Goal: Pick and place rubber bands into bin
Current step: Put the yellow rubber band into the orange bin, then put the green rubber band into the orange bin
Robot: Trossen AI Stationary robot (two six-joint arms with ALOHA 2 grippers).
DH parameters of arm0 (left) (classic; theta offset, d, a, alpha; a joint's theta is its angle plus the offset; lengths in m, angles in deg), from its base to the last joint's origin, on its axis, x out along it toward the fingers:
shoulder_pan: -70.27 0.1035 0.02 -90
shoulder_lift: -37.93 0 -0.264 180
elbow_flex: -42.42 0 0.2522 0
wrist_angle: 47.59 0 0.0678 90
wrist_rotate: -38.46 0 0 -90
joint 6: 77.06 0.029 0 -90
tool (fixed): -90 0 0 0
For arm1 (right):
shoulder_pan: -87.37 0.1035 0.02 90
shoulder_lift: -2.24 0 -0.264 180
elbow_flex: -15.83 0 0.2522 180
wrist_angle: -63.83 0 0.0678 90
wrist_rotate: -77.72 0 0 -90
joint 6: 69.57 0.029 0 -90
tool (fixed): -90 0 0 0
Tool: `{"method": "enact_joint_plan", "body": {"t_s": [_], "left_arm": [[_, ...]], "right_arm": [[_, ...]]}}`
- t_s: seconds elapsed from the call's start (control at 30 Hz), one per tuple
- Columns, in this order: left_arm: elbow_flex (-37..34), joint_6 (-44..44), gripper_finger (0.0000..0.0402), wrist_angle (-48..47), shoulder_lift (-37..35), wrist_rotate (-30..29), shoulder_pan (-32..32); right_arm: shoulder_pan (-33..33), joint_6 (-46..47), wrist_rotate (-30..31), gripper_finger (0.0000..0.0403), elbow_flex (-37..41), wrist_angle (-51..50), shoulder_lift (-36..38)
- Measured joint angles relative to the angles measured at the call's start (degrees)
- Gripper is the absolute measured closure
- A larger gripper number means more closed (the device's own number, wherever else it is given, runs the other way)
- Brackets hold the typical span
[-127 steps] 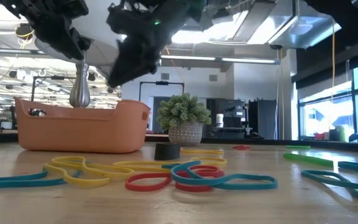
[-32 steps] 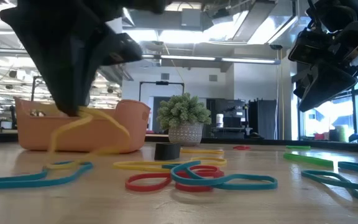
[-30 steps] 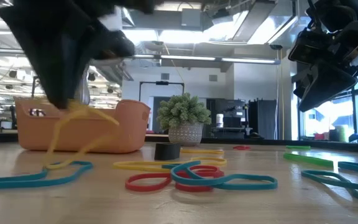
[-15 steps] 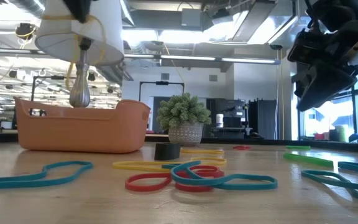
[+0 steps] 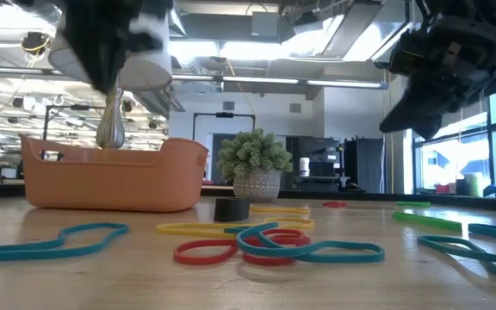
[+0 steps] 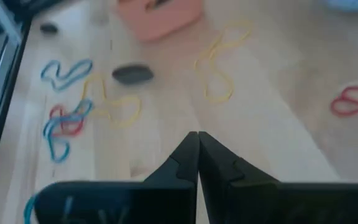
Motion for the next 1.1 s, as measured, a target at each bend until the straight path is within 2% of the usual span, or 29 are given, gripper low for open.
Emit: {"method": "enact_joint_plan", "body": {"t_s": [0.2,0.43,0.67,0.87,1.1], "left_arm": [[-16.12,6.33,0.0400,16.67,-4.07,3.99,5.25],[-24.65,15.70,0.0400,23.81,-4.29,8.22,12.17],[-26.30,20.57,0.0387,27.99,-4.27,8.55,17.42],[-26.30,21.66,0.0347,28.10,-4.27,10.86,20.08],[-25.17,20.41,0.0308,25.53,-4.29,11.59,20.20]], "right_arm": [[0.00,4.84,4.23,0.0389,0.00,4.07,0.02],[0.00,11.66,8.06,0.0389,-0.02,6.20,0.02],[0.00,16.30,12.31,0.0389,-0.02,7.41,0.02],[0.00,16.51,12.76,0.0389,-0.02,7.50,0.02],[0.02,16.11,12.89,0.0389,-0.02,7.45,0.02]]}}
